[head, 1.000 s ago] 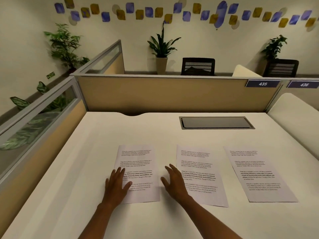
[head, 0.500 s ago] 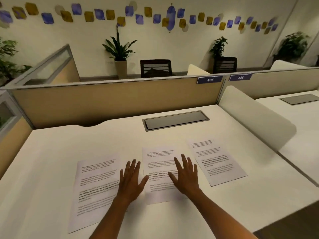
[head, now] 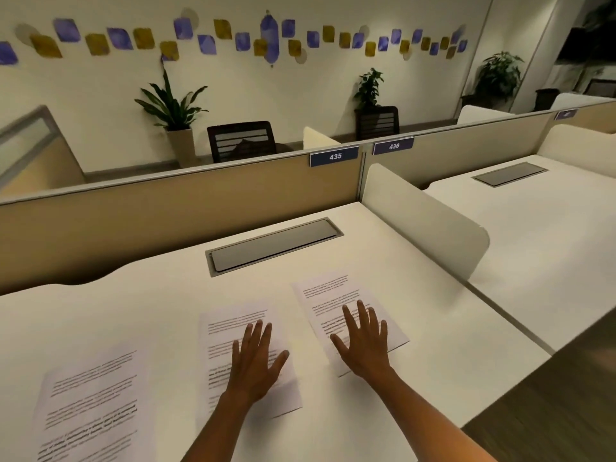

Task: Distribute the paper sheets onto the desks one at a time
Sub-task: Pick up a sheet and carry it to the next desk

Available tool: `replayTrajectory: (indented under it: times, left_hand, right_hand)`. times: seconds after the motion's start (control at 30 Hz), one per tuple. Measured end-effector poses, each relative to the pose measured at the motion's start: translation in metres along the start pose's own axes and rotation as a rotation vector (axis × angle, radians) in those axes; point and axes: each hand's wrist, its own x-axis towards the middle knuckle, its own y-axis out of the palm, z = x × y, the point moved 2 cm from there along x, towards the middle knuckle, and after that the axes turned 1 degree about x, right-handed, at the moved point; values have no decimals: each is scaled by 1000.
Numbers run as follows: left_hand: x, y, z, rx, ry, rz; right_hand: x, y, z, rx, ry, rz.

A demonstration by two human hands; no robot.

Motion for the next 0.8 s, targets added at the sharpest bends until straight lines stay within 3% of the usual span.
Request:
replayTrajectory:
  times: [0.33,0.53,0.8]
  left_hand:
    - [54,38,-75,43,-47,20]
    - [65,58,-97,50,-103,8]
    - [68,77,-103,128,-135,114]
  right_hand:
    - [60,-6,-92,47,-48,56]
    - [79,-3,-107,51,-70,137]
    - [83,0,-100,112,-30,171]
